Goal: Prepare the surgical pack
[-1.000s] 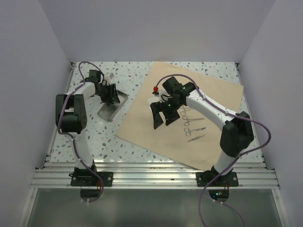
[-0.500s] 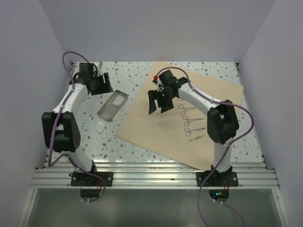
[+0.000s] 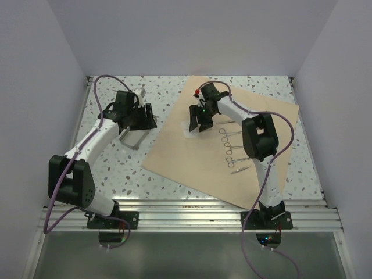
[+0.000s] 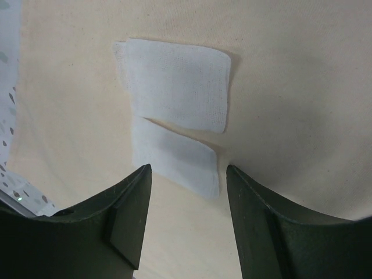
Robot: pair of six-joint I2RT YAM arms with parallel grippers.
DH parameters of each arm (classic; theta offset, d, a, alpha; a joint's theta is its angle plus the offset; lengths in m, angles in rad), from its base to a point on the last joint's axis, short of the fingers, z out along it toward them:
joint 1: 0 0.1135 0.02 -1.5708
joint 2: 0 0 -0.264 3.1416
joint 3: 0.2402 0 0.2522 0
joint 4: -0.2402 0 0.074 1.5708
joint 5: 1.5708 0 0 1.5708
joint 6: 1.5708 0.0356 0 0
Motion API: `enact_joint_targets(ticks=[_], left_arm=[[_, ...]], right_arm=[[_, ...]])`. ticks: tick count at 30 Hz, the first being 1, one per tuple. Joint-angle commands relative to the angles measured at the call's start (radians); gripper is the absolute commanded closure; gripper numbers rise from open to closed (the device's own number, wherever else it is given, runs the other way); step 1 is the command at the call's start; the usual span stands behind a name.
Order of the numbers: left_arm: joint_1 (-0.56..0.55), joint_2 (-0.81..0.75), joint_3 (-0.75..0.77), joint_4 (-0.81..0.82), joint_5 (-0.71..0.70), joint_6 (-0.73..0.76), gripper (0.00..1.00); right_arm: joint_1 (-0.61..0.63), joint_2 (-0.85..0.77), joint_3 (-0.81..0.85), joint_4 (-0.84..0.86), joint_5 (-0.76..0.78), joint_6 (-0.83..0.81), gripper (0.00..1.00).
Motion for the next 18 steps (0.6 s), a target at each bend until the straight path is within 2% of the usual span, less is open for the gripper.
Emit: enact_joint_targets(ticks=[1, 9, 15, 16, 18], left_arm=[[-0.003, -0.047, -0.012, 0.027, 0.031, -0.035, 0.38], [-0.003, -0.041, -0.011, 0.034, 0.028, -0.032, 0.38], [-0.003, -0.029, -0.006, 0.044, 0.045, -0.038, 0.38], [-0.003, -0.027, -0.009, 0.049, 0.045, -0.038, 0.38], [-0.003, -0.024, -0.012, 0.05, 0.046, -0.038, 0.38]], right_arm=[[0.011, 0.01, 0.051, -0.007, -0.009, -0.068, 0.43], [0.011, 0.024, 0.03, -0.019, -0.012, -0.099, 0.47], [0.011, 0.038, 0.031, -0.023, 0.011, -0.123, 0.57], [0.011, 0.039, 0.037, -0.027, 0.013, -0.126, 0.62], [0.011, 0.044, 0.048, -0.037, 0.013, -0.14, 0.66]])
